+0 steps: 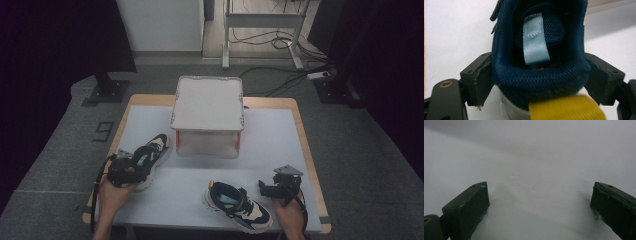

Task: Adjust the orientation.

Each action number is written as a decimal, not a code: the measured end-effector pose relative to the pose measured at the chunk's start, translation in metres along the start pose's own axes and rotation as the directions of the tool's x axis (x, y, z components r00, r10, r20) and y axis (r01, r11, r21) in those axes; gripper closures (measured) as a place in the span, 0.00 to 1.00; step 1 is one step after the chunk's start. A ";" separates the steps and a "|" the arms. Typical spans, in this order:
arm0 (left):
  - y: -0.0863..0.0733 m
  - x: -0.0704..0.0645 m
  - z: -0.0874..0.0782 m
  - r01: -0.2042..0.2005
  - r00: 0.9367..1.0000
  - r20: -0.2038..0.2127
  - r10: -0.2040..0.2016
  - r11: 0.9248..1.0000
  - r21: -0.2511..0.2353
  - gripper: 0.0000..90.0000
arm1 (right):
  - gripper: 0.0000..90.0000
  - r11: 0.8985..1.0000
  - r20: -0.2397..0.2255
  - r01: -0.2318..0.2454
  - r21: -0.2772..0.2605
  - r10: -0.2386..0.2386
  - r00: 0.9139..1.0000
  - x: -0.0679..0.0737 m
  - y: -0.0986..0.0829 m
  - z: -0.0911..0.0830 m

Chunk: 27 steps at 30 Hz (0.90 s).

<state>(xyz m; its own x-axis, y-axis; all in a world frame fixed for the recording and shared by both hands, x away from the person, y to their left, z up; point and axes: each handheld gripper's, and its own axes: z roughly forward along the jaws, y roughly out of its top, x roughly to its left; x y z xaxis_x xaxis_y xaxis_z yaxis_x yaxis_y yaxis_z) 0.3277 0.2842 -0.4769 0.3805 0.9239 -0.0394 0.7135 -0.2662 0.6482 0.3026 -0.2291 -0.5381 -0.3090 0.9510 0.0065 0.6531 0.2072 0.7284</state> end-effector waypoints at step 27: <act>-0.010 -0.014 -0.039 -0.053 0.998 0.023 0.053 0.998 -0.041 0.31 | 0.02 1.000 0.000 0.001 0.001 -0.001 1.000 0.000 0.000 0.000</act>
<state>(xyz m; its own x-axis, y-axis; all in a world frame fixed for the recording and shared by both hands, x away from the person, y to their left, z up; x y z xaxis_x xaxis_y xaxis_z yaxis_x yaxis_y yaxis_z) 0.2926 0.2841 -0.4532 0.4314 0.9019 -0.0219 0.6675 -0.3027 0.6803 0.3026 -0.2291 -0.5380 -0.3094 0.9509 0.0061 0.6536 0.2080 0.7277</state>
